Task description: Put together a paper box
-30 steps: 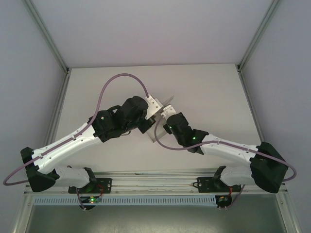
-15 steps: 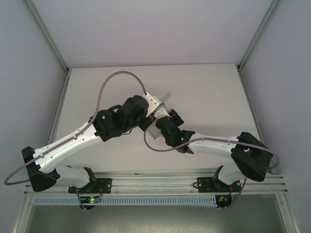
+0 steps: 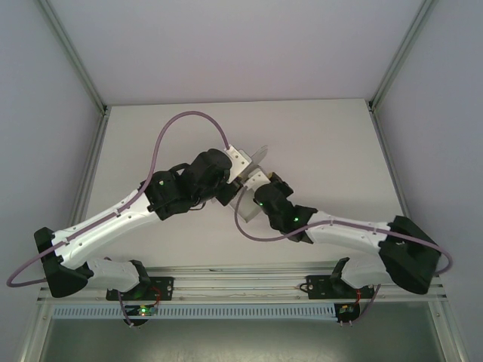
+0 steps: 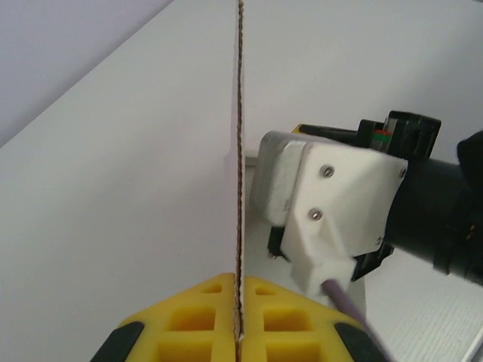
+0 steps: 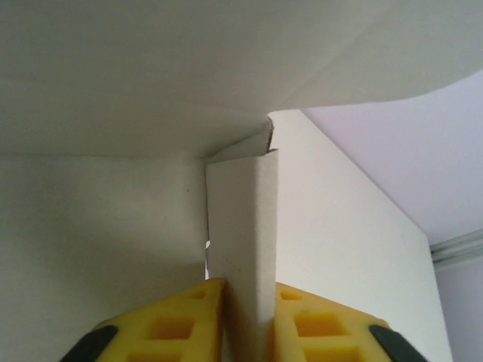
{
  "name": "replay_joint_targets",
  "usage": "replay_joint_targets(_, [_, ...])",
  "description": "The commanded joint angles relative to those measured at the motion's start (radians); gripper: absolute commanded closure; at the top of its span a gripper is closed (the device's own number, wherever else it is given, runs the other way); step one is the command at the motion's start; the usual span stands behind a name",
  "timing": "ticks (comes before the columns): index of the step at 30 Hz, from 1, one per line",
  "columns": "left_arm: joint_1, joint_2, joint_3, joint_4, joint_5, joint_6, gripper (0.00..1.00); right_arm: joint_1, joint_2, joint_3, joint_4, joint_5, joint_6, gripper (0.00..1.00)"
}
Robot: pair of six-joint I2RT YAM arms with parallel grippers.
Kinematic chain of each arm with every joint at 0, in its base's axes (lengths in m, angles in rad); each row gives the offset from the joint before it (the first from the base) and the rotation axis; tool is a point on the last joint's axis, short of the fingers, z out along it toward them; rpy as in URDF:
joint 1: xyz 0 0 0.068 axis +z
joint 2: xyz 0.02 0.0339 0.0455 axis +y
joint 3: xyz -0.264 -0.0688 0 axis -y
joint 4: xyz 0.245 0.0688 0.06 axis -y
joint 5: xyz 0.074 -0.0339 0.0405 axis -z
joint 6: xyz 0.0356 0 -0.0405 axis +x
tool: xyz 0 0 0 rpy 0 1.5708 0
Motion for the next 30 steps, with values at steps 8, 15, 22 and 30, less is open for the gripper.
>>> replay_joint_targets(8, [-0.016,-0.030,0.013,0.035,0.070,-0.002,1.00,-0.111,-0.511,-0.196,-0.060,-0.453,0.132,0.45])
replay_joint_targets(15, [-0.016,0.012,0.006,0.019,0.114,0.067,1.00,-0.190,-0.764,-0.269,-0.041,-0.719,0.246,0.02])
replay_joint_targets(22, [0.005,0.119,0.001,-0.051,0.125,0.292,1.00,-0.250,-0.779,-0.200,-0.176,-0.551,0.476,0.02])
replay_joint_targets(30, [0.079,0.234,-0.003,-0.125,0.303,0.722,1.00,-0.366,-0.757,-0.168,-0.302,-0.578,0.589,0.02])
